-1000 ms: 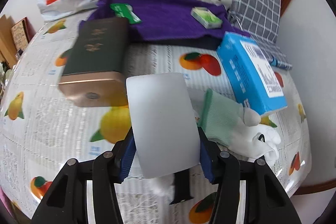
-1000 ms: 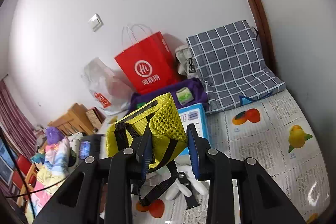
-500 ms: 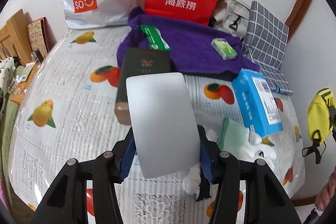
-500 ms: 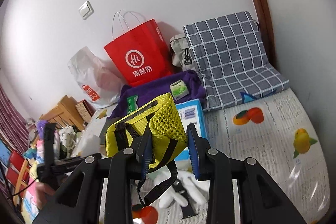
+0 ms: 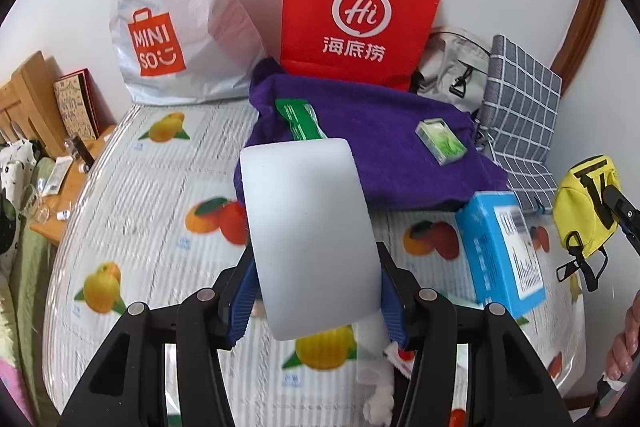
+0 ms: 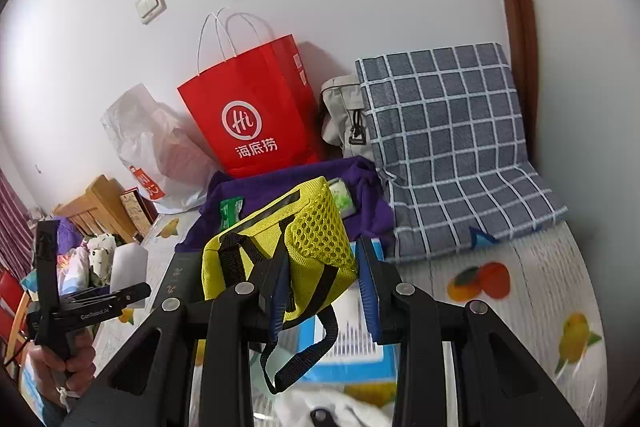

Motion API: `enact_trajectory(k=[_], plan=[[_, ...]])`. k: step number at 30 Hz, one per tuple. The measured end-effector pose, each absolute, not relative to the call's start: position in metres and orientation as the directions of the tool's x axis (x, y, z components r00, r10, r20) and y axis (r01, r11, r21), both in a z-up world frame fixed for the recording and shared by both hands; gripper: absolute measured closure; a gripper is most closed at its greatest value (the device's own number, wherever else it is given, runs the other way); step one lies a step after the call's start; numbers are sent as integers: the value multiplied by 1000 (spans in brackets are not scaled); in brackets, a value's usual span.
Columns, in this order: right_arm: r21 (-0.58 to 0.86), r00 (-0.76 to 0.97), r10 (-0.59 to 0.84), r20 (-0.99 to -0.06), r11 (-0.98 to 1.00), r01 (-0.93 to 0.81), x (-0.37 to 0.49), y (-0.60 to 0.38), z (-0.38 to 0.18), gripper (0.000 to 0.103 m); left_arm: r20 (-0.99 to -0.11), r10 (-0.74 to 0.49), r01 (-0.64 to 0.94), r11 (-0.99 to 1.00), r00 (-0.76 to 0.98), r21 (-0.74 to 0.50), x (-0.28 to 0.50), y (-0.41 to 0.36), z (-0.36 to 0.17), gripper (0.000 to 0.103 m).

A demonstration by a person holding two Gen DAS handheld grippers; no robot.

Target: Organize soft objects

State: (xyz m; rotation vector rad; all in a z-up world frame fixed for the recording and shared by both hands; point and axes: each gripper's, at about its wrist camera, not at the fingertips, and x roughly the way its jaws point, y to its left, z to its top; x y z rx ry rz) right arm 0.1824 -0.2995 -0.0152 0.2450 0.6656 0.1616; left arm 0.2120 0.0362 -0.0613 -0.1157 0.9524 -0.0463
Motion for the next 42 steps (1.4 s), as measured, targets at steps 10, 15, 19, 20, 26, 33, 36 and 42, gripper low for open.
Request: enact_trajectory(k=[10, 15, 19, 20, 26, 33, 36, 42], plan=[[283, 753, 240, -613, 956, -74, 244, -286, -24, 72, -815, -50, -27, 996, 577, -80, 261, 44, -62, 52], [267, 737, 227, -637, 962, -65, 275, -278, -33, 72, -820, -32, -38, 997, 572, -65, 284, 45, -65, 51], [249, 725, 223, -652, 966, -73, 298, -271, -42, 72, -824, -14, -40, 998, 567, -44, 303, 43, -69, 51], [238, 720, 218, -659, 968, -75, 305, -269, -45, 72, -825, -13, -40, 998, 564, -43, 306, 43, -71, 51], [204, 683, 213, -699, 974, -95, 335, -258, -67, 72, -842, -11, -40, 998, 539, -38, 330, 39, -86, 51], [187, 635, 212, -743, 977, -107, 356, -249, -93, 72, -861, -10, -21, 999, 508, -24, 352, 27, -103, 51], [186, 630, 211, -747, 977, -107, 360, -249, -99, 72, -871, -8, -23, 1000, 491, -22, 360, 23, -111, 51], [178, 597, 206, -776, 978, -106, 370, -249, -113, 72, -887, -5, -24, 1000, 461, -18, 372, 19, -125, 51]])
